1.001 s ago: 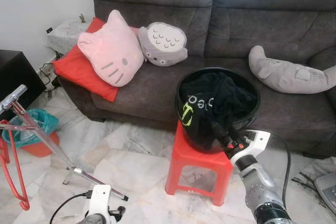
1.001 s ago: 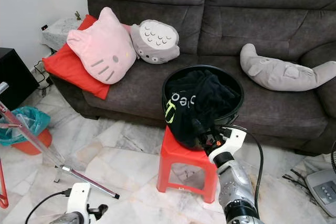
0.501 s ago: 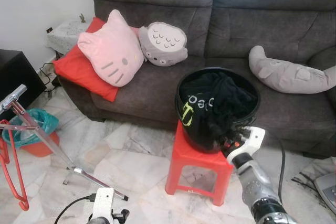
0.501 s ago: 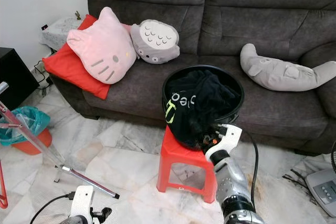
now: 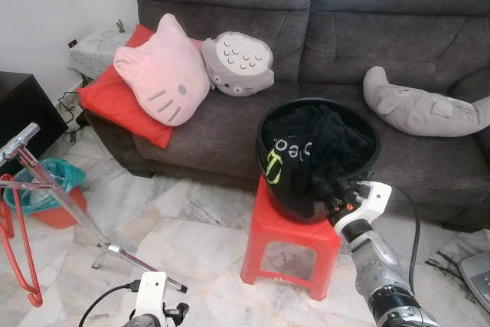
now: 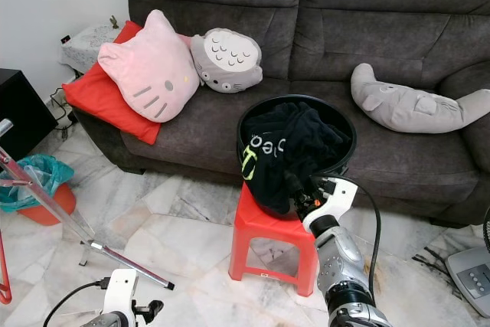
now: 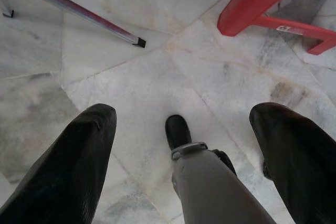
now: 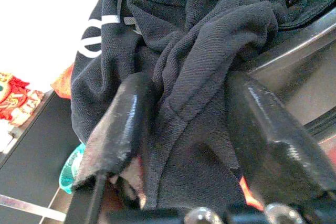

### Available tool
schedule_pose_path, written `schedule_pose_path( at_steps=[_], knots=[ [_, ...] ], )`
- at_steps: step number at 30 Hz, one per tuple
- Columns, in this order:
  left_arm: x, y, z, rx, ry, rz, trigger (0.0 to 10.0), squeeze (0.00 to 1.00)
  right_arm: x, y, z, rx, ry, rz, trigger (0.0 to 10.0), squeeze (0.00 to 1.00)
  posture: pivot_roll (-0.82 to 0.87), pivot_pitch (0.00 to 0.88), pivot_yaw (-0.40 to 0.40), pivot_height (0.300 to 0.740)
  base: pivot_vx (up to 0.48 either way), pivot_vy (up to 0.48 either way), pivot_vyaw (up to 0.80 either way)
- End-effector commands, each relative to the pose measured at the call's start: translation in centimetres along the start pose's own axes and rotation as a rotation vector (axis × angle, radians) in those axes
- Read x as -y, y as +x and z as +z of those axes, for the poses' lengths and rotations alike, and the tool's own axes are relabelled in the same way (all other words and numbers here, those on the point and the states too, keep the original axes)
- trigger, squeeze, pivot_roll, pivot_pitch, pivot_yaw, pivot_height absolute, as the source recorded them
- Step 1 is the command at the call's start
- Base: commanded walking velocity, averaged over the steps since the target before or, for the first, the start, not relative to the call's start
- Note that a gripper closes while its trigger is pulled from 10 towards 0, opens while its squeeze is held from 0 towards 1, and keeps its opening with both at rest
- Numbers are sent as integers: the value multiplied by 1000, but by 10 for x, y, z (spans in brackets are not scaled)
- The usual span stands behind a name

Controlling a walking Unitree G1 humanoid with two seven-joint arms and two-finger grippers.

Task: Hang hanger

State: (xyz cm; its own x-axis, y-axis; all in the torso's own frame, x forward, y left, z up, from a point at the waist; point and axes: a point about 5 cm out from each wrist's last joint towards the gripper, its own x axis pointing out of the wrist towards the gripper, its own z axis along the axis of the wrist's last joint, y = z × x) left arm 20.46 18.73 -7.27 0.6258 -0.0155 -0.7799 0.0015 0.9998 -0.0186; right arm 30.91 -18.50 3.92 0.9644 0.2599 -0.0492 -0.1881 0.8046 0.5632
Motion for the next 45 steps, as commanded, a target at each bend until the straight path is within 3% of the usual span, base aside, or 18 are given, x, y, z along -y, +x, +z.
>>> schedule_pose_path(
  at_steps=[1, 13, 17, 23, 30, 35, 39, 40, 41, 42, 43, 45],
  knots=[
    [-5, -1, -3, -27, -1, 7, 10000, 0, -6, 6, 5, 23, -2, 22, 0, 0, -107, 6, 52, 740, 0, 0, 0],
    [2, 2, 4, -27, -5, -1, 10000, 0, -7, 9, 7, 30, -3, 20, 0, 0, -106, 9, 58, 740, 0, 0, 0],
    [3, 3, 9, -24, -3, -1, 10000, 0, -9, 13, 18, 73, -18, 13, 0, 0, -107, 8, 59, 740, 0, 0, 0],
    [5, 4, 16, -22, 0, 0, 10000, 0, -17, 25, 45, 160, -59, 41, 0, 0, -108, 6, 59, 740, 0, 0, 0],
    [4, 5, 23, -18, -2, 7, 10000, 0, -37, 43, 92, 269, -144, 121, 0, 0, -112, 6, 59, 740, 0, 0, 0],
    [6, 4, 15, -27, -7, -1, 10000, 0, -47, 52, 117, 286, -234, 148, 0, 0, -112, 6, 59, 740, 0, 0, 0],
    [6, 4, 14, -27, -10, -4, 10000, 0, -44, 59, 128, 231, -323, 84, 0, 0, -118, 3, 60, 740, 0, 0, 0],
    [6, 4, 14, -27, -10, -5, 10000, 0, -37, 62, 126, 124, -436, -12, 0, 0, -119, 3, 60, 740, 0, 0, 0],
    [6, 4, 14, -27, -10, -5, 10000, 0, -37, 62, 126, 124, -436, -12, 0, 0, -119, 3, 60, 740, 0, 0, 0],
    [6, 4, 14, -26, -10, -4, 10000, 0, -33, 63, 124, 58, -523, -50, 0, 0, -117, 1, 60, 740, 0, 0, 0],
    [6, 4, 13, -26, -10, -2, 10000, 0, -27, 63, 121, -12, -532, -97, 0, 0, -112, 3, 60, 740, 0, 0, 0],
    [6, 4, 13, -25, -10, -1, 10000, 0, -24, 63, 119, -43, -546, -126, 0, 0, -112, 3, 60, 740, 0, 0, 0]
  ],
)
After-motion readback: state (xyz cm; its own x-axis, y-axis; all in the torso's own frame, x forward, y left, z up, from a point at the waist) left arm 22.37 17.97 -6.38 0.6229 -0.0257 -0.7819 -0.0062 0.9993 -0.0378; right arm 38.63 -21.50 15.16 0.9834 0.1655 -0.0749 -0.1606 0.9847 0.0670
